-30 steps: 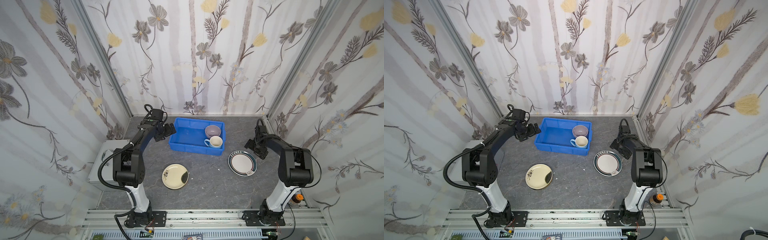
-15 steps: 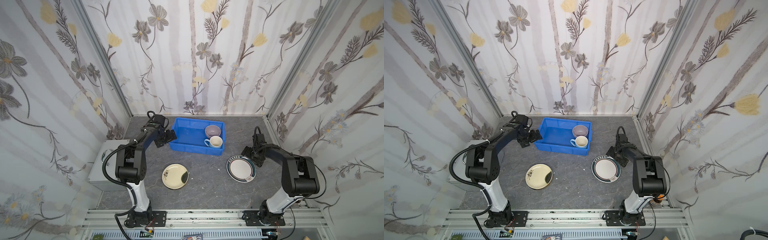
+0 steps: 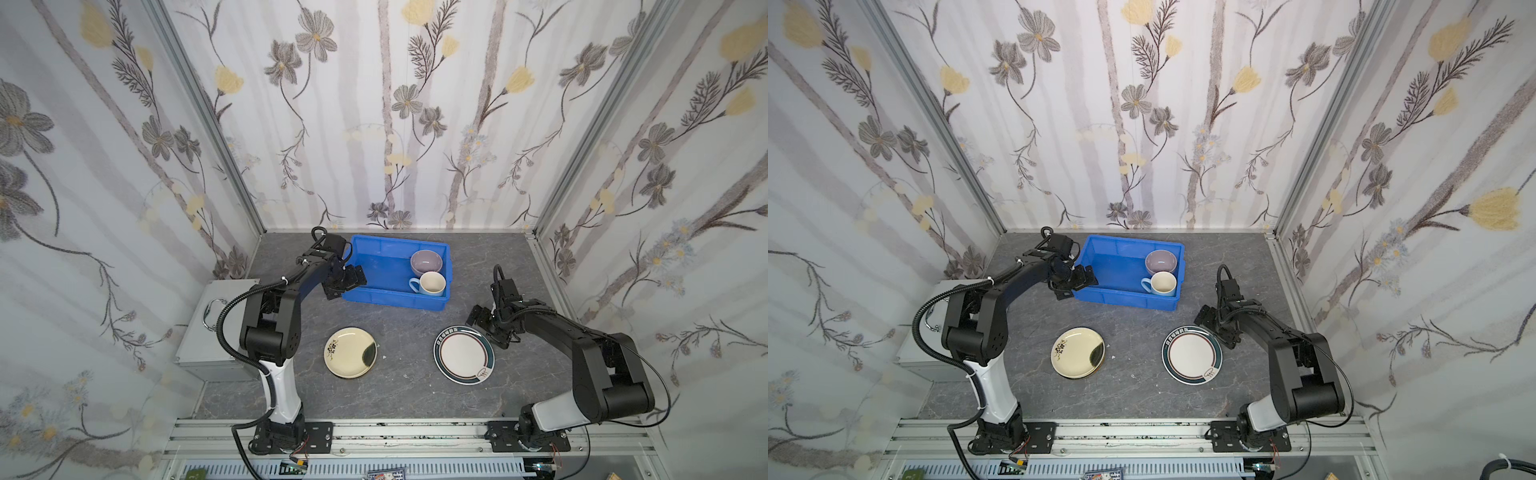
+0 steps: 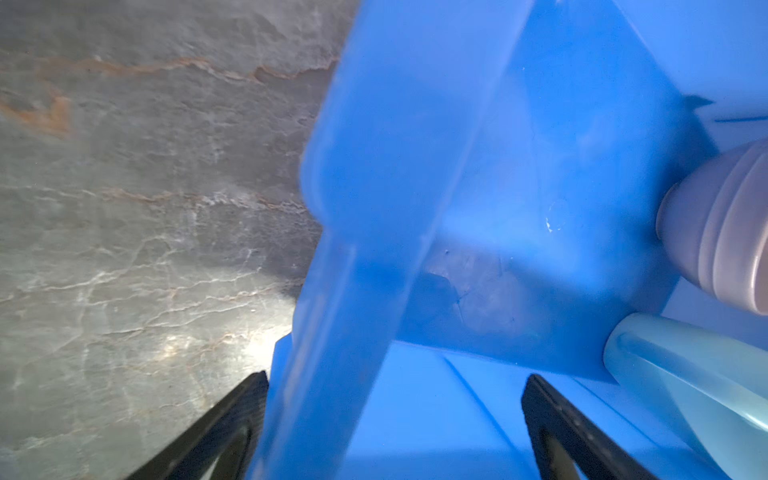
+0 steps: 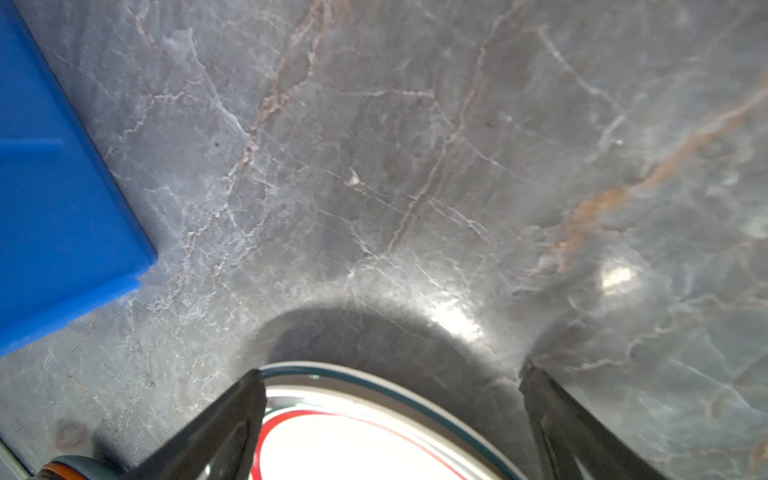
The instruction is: Place the mixed dishes into the plastic bin
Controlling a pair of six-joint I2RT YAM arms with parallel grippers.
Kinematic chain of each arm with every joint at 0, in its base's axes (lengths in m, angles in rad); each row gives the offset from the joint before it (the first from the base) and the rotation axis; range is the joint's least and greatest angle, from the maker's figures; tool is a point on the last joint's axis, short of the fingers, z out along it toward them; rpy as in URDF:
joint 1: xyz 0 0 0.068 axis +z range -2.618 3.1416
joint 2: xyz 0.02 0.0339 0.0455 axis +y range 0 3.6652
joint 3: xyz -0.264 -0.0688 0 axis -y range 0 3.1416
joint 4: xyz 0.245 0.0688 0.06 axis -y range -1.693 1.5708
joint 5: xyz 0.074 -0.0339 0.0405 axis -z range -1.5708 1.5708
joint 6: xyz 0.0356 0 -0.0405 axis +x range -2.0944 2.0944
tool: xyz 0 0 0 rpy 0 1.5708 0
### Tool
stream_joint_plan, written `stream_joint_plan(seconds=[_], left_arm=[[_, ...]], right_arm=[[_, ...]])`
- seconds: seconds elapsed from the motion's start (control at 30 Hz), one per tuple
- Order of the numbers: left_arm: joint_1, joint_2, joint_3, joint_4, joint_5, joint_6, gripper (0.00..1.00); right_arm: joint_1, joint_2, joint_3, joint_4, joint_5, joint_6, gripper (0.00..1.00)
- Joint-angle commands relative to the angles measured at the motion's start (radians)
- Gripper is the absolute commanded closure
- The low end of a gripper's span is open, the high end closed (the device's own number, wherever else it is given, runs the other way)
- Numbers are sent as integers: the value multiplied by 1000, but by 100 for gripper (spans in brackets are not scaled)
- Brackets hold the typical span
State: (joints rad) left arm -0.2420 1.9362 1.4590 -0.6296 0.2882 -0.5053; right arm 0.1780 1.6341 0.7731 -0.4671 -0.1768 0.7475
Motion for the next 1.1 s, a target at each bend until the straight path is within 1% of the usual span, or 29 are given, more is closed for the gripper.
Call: stream_joint_plan(seconds=[0.0, 0.03, 0.13, 0.3, 0.43, 0.67, 0.87, 1.07], left_arm=[[-24, 14, 42, 12, 23, -5, 4], [-31, 16, 49, 7, 20, -5, 4], [-41, 11, 62, 0, 17, -5, 4], [-40, -5, 91, -47, -30, 27, 3], [-38, 5, 104, -53, -19, 39, 3], [-43, 37, 117, -18, 6, 10, 3], [-57, 54, 144, -27, 10, 8, 4], [-73, 28, 137, -60, 2, 13, 4]], right_arm=[[-5, -29, -17, -38, 5, -15, 4], [-6, -69, -50, -46, 16, -24, 4], [-7, -125, -81, -80, 28, -57, 4], [-4, -207, -119, -107, 1, -96, 5], [4, -241, -167, -78, -47, -100, 6], [64, -236, -206, -24, -104, -76, 8], [149, -179, -153, -3, -124, -50, 8], [215, -98, -74, 26, -140, -38, 8]])
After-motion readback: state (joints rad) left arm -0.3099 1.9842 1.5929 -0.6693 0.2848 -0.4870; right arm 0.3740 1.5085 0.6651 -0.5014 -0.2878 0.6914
